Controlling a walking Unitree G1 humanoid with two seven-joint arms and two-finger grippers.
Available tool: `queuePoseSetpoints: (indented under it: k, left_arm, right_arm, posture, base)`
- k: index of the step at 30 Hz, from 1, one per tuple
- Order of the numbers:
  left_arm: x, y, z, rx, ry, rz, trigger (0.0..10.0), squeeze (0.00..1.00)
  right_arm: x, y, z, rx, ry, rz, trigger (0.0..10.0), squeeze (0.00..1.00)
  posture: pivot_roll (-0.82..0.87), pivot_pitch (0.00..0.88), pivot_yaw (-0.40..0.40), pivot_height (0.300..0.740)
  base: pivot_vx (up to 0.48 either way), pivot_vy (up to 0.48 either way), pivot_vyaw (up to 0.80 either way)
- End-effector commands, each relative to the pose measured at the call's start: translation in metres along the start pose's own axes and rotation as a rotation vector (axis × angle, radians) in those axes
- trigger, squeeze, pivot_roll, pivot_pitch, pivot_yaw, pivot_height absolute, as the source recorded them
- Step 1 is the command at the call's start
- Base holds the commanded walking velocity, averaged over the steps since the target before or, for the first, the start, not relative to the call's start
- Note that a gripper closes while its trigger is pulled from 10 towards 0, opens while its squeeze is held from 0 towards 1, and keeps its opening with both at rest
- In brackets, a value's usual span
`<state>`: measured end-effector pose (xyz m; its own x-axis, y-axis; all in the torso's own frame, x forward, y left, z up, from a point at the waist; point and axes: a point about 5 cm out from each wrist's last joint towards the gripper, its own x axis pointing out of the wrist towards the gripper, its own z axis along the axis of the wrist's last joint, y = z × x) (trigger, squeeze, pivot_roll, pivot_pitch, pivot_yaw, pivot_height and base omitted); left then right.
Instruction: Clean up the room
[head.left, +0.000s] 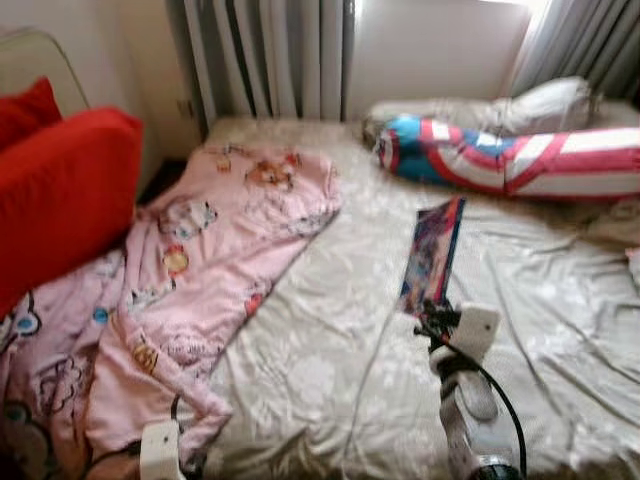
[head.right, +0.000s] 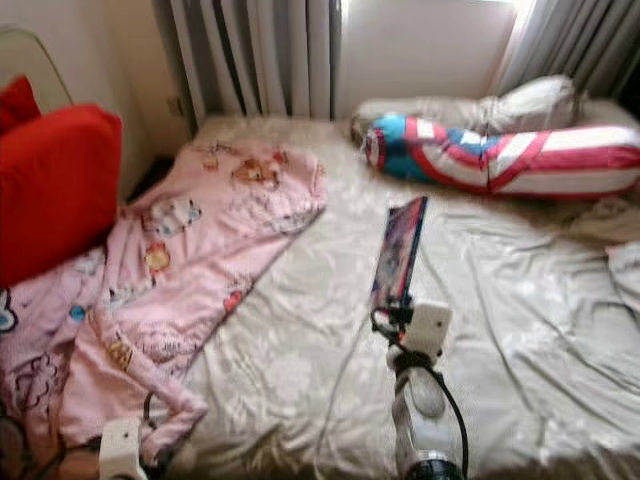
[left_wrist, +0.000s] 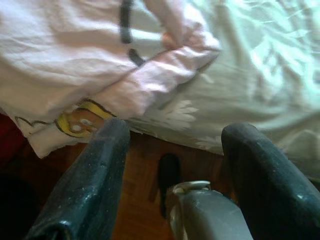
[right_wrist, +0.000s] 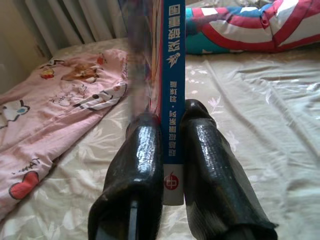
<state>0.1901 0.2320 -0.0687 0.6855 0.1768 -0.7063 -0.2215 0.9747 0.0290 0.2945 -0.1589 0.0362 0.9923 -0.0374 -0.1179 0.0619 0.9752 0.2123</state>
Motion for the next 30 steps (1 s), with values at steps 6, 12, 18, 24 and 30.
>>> queuePoseSetpoints:
  k: [6,12,18,24,30]
  left_arm:
    - [-0.0016,0.0007,-0.0086,0.018,0.048,0.002,10.0,0.0]
    - [-0.0012,-0.0015,-0.008,0.019,0.048,0.0,10.0,0.0]
    - [-0.0008,-0.0043,-0.0071,0.02,0.041,-0.006,10.0,0.0]
    - [-0.0008,-0.0043,-0.0071,0.02,0.041,-0.006,10.0,0.0]
    - [-0.0008,-0.0043,-0.0071,0.02,0.041,-0.006,10.0,0.0]
  right_arm:
    - [0.0047,0.0014,0.0122,0.008,-0.056,0.002,10.0,0.0]
    - [0.004,0.0027,0.012,0.001,-0.059,0.007,10.0,0.0]
    - [0.0035,0.0023,0.0114,0.001,-0.057,0.008,10.0,0.0]
    - [0.0035,0.0023,0.0114,0.001,-0.057,0.008,10.0,0.0]
    - [0.0035,0.0023,0.0114,0.001,-0.057,0.008,10.0,0.0]
  posture:
    - [-0.03,0.047,-0.031,0.74]
    - [-0.03,0.042,-0.034,0.74]
    - [-0.03,0.038,-0.038,0.74]
    - [-0.03,0.038,-0.038,0.74]
    - [-0.03,0.038,-0.038,0.74]
  base:
    - [0.0,-0.261,-0.5]
    - [0.0,-0.264,0.0]
    - [0.0,-0.267,0.0]
    - [0.0,-0.266,0.0]
    - [0.0,-0.266,0.0]
